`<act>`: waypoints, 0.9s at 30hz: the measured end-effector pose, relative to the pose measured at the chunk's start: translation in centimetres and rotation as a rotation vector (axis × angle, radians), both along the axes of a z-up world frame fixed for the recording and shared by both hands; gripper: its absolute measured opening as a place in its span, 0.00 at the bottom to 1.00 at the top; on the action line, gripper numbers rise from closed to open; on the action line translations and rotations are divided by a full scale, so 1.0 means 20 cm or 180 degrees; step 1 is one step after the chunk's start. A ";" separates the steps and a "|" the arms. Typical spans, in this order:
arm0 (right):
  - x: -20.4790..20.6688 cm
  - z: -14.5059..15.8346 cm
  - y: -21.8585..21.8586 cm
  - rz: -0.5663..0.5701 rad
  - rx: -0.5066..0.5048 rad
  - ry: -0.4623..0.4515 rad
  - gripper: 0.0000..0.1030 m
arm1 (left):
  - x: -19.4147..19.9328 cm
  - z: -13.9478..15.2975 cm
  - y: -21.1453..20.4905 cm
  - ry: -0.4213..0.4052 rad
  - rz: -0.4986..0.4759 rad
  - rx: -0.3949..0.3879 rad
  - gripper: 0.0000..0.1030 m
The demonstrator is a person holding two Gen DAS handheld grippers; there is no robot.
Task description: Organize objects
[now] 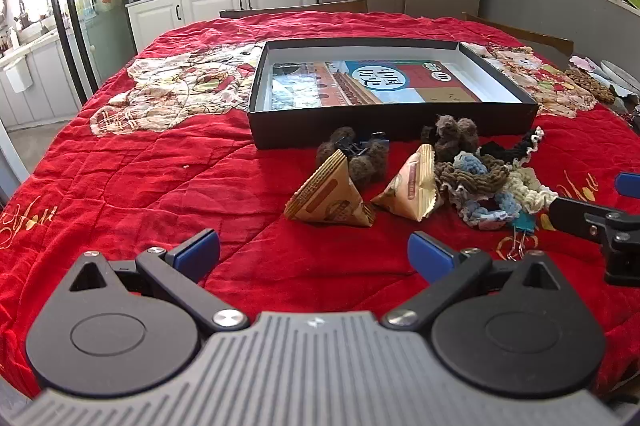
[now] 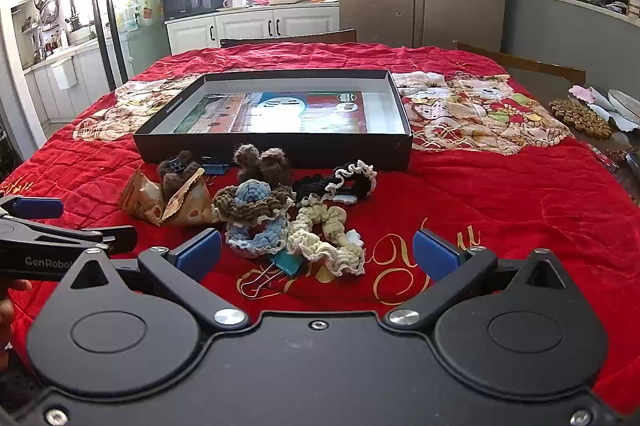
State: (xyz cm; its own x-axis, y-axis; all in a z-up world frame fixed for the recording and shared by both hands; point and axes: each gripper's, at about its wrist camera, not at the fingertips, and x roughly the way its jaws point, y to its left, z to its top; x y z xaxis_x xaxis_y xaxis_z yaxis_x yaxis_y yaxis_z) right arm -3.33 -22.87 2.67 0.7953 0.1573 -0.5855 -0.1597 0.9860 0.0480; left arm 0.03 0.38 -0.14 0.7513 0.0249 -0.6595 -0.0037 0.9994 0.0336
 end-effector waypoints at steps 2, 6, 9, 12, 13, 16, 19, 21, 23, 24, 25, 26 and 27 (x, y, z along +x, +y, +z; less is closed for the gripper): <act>0.01 0.00 -0.01 0.0000 -0.0004 0.0002 0.99 | 0.00 -0.01 0.00 0.0005 0.0005 0.0001 1.00; 0.02 0.00 -0.02 0.0006 0.0008 0.0021 0.97 | 0.01 -0.01 0.01 0.0009 -0.0013 -0.0014 1.00; 0.02 0.00 -0.02 0.0024 0.0000 0.0013 0.95 | 0.01 -0.01 0.00 0.0000 -0.0046 0.0010 1.00; 0.02 0.00 -0.03 0.0044 -0.0005 -0.0006 0.92 | 0.02 -0.01 0.00 -0.0009 -0.0066 0.0025 1.00; 0.03 -0.01 -0.03 0.0056 0.0006 -0.0009 0.91 | 0.02 -0.01 0.00 -0.0012 -0.0070 0.0027 1.00; 0.03 -0.01 -0.04 0.0086 0.0035 -0.0033 0.89 | 0.03 -0.01 0.01 -0.0049 -0.0057 0.0027 1.00; 0.04 -0.01 -0.06 0.0146 0.0030 -0.0077 0.86 | 0.05 -0.02 0.03 -0.0056 -0.0070 0.0044 1.00; 0.05 -0.02 -0.07 0.0225 0.0043 -0.0121 0.82 | 0.07 -0.03 0.03 -0.0060 -0.0109 0.0083 1.00; 0.06 -0.03 -0.08 0.0293 0.0071 -0.0124 0.77 | 0.08 -0.03 0.04 -0.0067 -0.0158 0.0116 1.00; 0.06 -0.04 -0.08 0.0328 0.0083 -0.0131 0.72 | 0.08 -0.04 0.04 -0.0071 -0.0188 0.0108 1.00; 0.07 -0.05 -0.08 0.0342 0.0075 -0.0130 0.68 | 0.09 -0.04 0.04 -0.0071 -0.0227 0.0088 1.00; 0.07 -0.06 -0.08 0.0366 0.0061 -0.0128 0.66 | 0.09 -0.05 0.04 -0.0061 -0.0257 0.0066 1.00; 0.08 -0.07 -0.09 0.0395 0.0061 -0.0128 0.64 | 0.10 -0.05 0.04 -0.0058 -0.0288 0.0045 1.00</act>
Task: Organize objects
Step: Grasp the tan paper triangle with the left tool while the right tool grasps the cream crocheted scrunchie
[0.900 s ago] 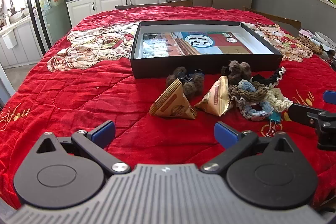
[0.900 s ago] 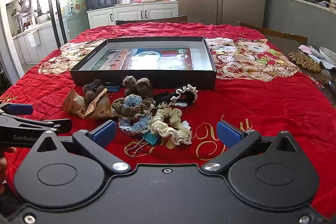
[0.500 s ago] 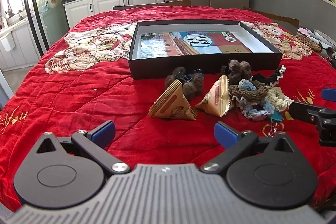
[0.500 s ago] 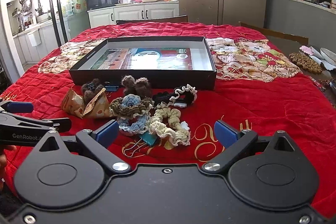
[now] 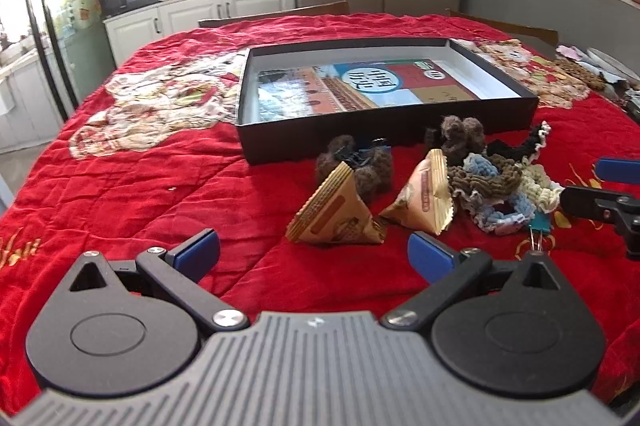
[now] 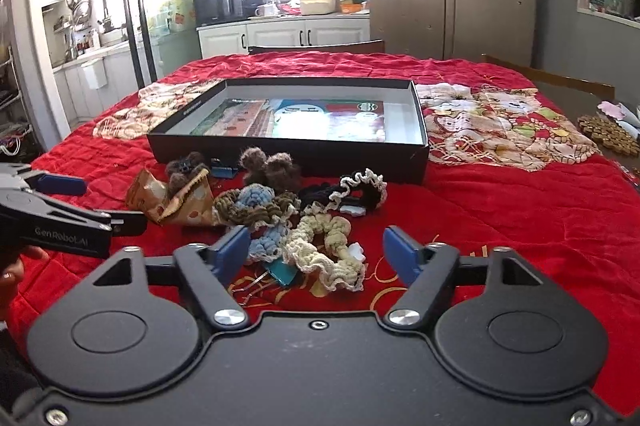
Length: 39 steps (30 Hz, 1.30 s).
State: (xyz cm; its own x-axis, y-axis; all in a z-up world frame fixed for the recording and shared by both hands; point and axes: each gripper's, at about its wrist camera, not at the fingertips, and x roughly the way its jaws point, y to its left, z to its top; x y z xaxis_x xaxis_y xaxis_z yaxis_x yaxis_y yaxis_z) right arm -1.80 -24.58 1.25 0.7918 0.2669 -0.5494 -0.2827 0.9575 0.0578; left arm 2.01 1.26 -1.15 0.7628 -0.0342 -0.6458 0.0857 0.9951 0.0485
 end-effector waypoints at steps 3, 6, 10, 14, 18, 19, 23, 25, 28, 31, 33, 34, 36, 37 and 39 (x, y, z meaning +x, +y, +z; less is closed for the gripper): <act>0.01 -0.03 0.00 0.0093 -0.0038 0.0018 0.53 | 0.02 -0.01 0.01 -0.0020 -0.0048 -0.0027 1.00; 0.02 -0.05 0.01 0.0175 -0.0078 0.0017 0.47 | 0.04 -0.02 0.03 -0.0053 -0.0050 -0.0057 1.00; 0.02 -0.07 0.03 0.0258 -0.0179 0.0006 0.43 | 0.08 -0.02 0.07 -0.0059 -0.0038 -0.0166 0.99; 0.04 -0.09 0.06 0.0285 -0.0343 -0.0011 0.38 | 0.12 -0.03 0.09 -0.0027 -0.0027 -0.0251 0.97; 0.06 -0.11 0.06 0.0294 -0.0406 -0.0013 0.31 | 0.15 -0.05 0.09 0.0008 -0.0034 -0.0308 0.93; 0.06 -0.11 0.06 0.0299 -0.0425 -0.0016 0.29 | 0.15 -0.05 0.09 0.0015 -0.0037 -0.0317 0.93; 0.07 -0.12 0.06 0.0312 -0.0535 -0.0038 0.26 | 0.17 -0.07 0.09 0.0046 -0.0045 -0.0364 0.91; 0.07 -0.12 0.06 0.0308 -0.0584 -0.0055 0.20 | 0.19 -0.08 0.08 0.0052 -0.0043 -0.0369 0.89; 0.08 -0.12 0.04 0.0277 -0.0556 -0.0034 0.15 | 0.20 -0.08 0.09 0.0088 -0.0029 -0.0425 0.85; 0.09 -0.12 0.02 0.0271 -0.0465 0.0000 0.14 | 0.20 -0.09 0.09 0.0093 -0.0024 -0.0466 0.81; 0.09 -0.11 0.01 0.0272 -0.0420 0.0012 0.13 | 0.20 -0.09 0.10 0.0095 -0.0027 -0.0479 0.77; 0.08 -0.11 0.01 0.0275 -0.0412 0.0011 0.13 | 0.20 -0.09 0.10 0.0093 -0.0039 -0.0502 0.72; 0.08 -0.10 0.01 0.0289 -0.0396 0.0012 0.13 | 0.20 -0.08 0.10 0.0093 -0.0046 -0.0533 0.66; 0.08 -0.10 0.01 0.0297 -0.0389 0.0009 0.13 | 0.20 -0.08 0.10 0.0088 -0.0049 -0.0536 0.60; 0.07 -0.09 0.01 0.0318 -0.0364 0.0013 0.13 | 0.19 -0.08 0.10 0.0084 -0.0069 -0.0552 0.54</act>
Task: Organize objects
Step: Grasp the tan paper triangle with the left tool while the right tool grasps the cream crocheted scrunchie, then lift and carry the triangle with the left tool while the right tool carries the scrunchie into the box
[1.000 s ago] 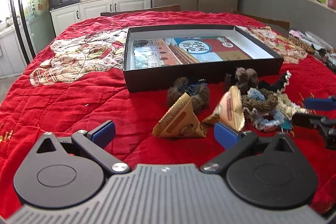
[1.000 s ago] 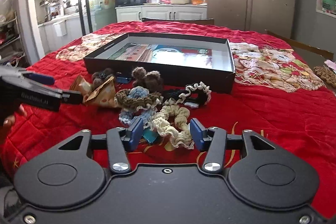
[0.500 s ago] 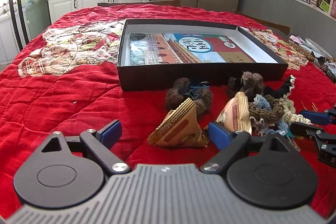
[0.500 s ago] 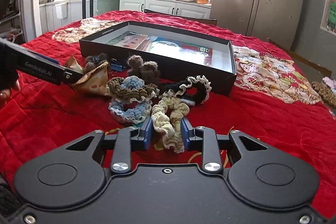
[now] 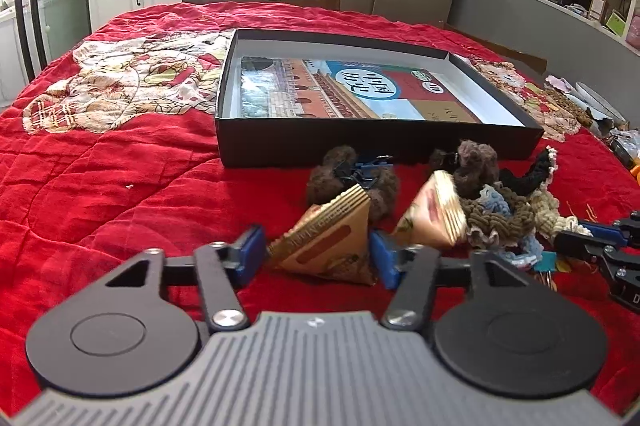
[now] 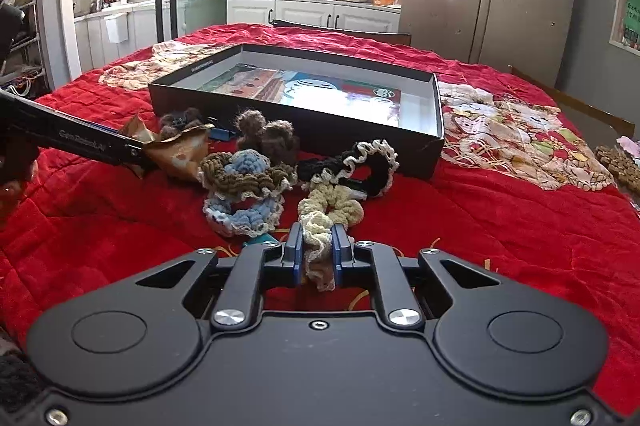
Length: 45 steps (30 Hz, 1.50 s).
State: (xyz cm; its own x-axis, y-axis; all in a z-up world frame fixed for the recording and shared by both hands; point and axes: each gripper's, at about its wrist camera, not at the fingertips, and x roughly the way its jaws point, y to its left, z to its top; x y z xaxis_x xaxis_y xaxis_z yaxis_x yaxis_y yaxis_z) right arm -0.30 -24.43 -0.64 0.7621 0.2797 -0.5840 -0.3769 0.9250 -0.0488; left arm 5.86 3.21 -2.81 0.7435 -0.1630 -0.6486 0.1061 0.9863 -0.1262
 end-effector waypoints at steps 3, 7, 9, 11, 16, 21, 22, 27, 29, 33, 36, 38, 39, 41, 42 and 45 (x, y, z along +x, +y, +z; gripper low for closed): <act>0.00 0.01 0.00 0.0016 0.0022 -0.0003 0.12 | 0.00 0.00 0.00 0.0003 -0.0006 -0.0026 0.50; -0.02 0.03 0.00 0.0034 0.0076 -0.0021 0.12 | -0.01 0.01 0.02 0.0006 -0.0008 -0.0062 0.48; -0.02 0.05 -0.01 0.0057 0.0127 -0.0021 0.12 | -0.01 0.01 0.02 0.0007 -0.0014 -0.0056 0.47; -0.03 0.07 -0.01 0.0081 0.0168 -0.0033 0.12 | -0.02 0.02 0.02 0.0005 -0.0035 -0.0053 0.46; -0.05 0.14 0.00 0.0178 0.0228 -0.0125 0.12 | -0.04 0.08 0.00 -0.0066 -0.0104 -0.0065 0.44; -0.04 0.22 0.03 0.0272 0.0254 -0.0254 0.12 | -0.05 0.15 -0.02 -0.0193 -0.0172 -0.0044 0.44; -0.04 0.23 0.03 0.0280 0.0254 -0.0285 0.12 | -0.04 0.17 -0.02 -0.0224 -0.0187 -0.0029 0.44; 0.01 0.30 0.05 0.0248 0.0226 -0.0453 0.12 | 0.00 0.24 -0.02 -0.0347 -0.0205 -0.0023 0.44; 0.04 0.32 0.06 0.0226 0.0212 -0.0511 0.12 | 0.02 0.27 -0.03 -0.0383 -0.0209 -0.0028 0.44; 0.11 0.36 0.07 0.0162 0.0179 -0.0596 0.12 | 0.07 0.31 -0.04 -0.0500 -0.0208 0.0007 0.45; 0.19 0.37 0.08 0.0120 0.0149 -0.0626 0.12 | 0.11 0.34 -0.03 -0.0557 -0.0184 -0.0017 0.45; 0.24 0.38 0.08 0.0101 0.0164 -0.0624 0.12 | 0.15 0.36 -0.03 -0.0583 -0.0165 -0.0044 0.45; 0.27 0.39 0.08 0.0091 0.0164 -0.0627 0.12 | 0.17 0.37 -0.02 -0.0596 -0.0155 -0.0058 0.45; 0.33 0.39 0.09 0.0054 0.0154 -0.0648 0.12 | 0.20 0.38 -0.02 -0.0616 -0.0143 -0.0073 0.45; 0.36 0.40 0.09 0.0030 0.0158 -0.0657 0.12 | 0.22 0.39 -0.03 -0.0625 -0.0132 -0.0076 0.45; 0.47 0.40 0.08 -0.0014 0.0219 -0.0635 0.12 | 0.28 0.39 -0.03 -0.0632 -0.0099 -0.0072 0.45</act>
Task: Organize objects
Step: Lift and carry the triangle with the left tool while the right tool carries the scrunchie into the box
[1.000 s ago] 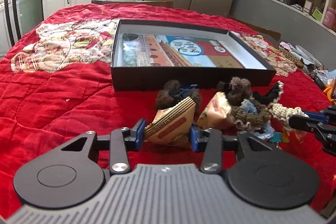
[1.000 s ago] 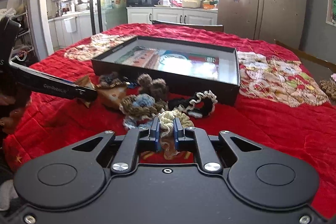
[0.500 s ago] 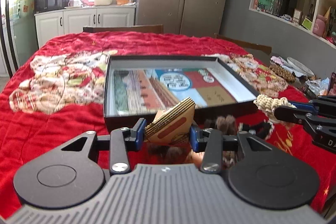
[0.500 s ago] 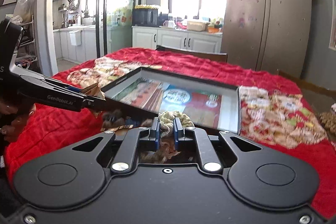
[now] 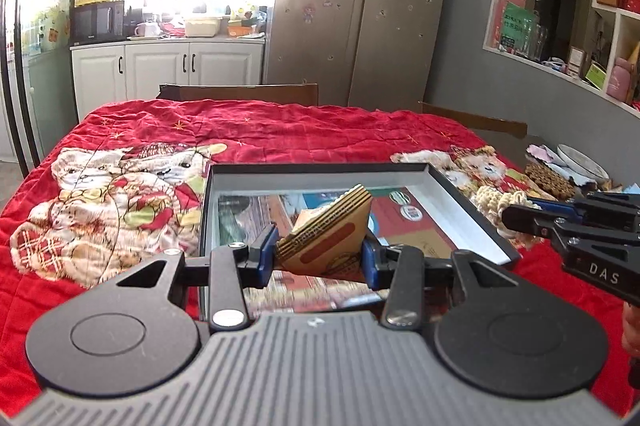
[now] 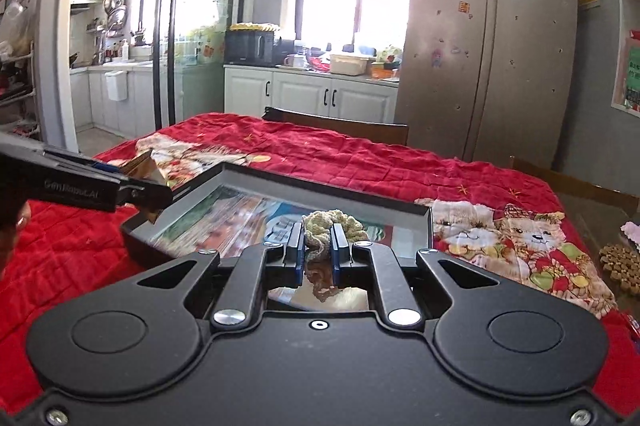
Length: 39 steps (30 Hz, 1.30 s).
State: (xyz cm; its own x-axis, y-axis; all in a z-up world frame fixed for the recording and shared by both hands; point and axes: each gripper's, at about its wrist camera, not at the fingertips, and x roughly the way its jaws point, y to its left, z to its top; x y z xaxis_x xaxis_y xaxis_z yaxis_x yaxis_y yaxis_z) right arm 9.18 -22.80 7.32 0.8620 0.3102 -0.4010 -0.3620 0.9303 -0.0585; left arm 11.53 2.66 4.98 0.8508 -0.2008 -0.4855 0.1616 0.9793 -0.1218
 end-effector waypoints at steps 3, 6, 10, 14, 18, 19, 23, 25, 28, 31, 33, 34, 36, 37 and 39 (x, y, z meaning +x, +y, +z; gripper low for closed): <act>0.09 -0.01 0.01 -0.0032 0.0041 0.0020 0.12 | 0.08 -0.01 0.00 0.0007 0.0048 0.0018 0.45; 0.18 -0.03 0.02 -0.0071 0.0026 0.0039 0.12 | 0.15 -0.04 0.00 0.0037 0.0090 0.0018 0.45; 0.29 -0.07 0.04 -0.0098 0.0051 0.0114 0.12 | 0.22 -0.07 0.00 0.0094 0.0141 0.0040 0.45; 0.39 -0.11 0.05 -0.0141 0.0064 0.0157 0.12 | 0.30 -0.10 0.00 0.0154 0.0184 0.0053 0.45; 0.48 -0.14 0.06 -0.0143 0.0098 0.0250 0.12 | 0.37 -0.13 0.00 0.0191 0.0230 0.0073 0.45; 0.50 -0.15 0.06 -0.0148 0.0096 0.0266 0.12 | 0.39 -0.13 0.00 0.0201 0.0243 0.0076 0.45; 0.59 -0.18 0.06 -0.0183 0.0137 0.0336 0.12 | 0.46 -0.16 -0.01 0.0260 0.0296 0.0120 0.45; 0.63 -0.19 0.05 -0.0200 0.0170 0.0372 0.12 | 0.49 -0.17 -0.01 0.0277 0.0317 0.0142 0.45; 0.67 -0.21 0.05 -0.0201 0.0194 0.0404 0.12 | 0.54 -0.20 -0.02 0.0322 0.0328 0.0160 0.45; 0.71 -0.24 0.07 -0.0206 0.0161 0.0416 0.12 | 0.58 -0.23 -0.03 0.0376 0.0334 0.0205 0.45; 0.74 -0.25 0.08 -0.0206 0.0143 0.0437 0.12 | 0.60 -0.25 -0.03 0.0406 0.0339 0.0217 0.45; 0.75 -0.26 0.08 -0.0206 0.0136 0.0449 0.12 | 0.61 -0.25 -0.04 0.0413 0.0344 0.0220 0.45; 0.78 -0.28 0.09 -0.0211 0.0130 0.0468 0.12 | 0.63 -0.26 -0.04 0.0426 0.0349 0.0221 0.45; 0.79 -0.28 0.09 -0.0213 0.0136 0.0476 0.12 | 0.64 -0.26 -0.04 0.0427 0.0350 0.0220 0.45; 0.81 -0.29 0.10 -0.0220 0.0143 0.0503 0.12 | 0.65 -0.27 -0.04 0.0427 0.0359 0.0240 0.45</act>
State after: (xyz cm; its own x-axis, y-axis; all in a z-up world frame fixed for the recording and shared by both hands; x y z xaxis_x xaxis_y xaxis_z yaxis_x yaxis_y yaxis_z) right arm 25.40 -20.90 1.43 0.8092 0.2730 -0.5203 -0.2984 0.9537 0.0363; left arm 24.56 1.77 -0.39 0.7926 -0.0666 -0.6061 0.0376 0.9975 -0.0604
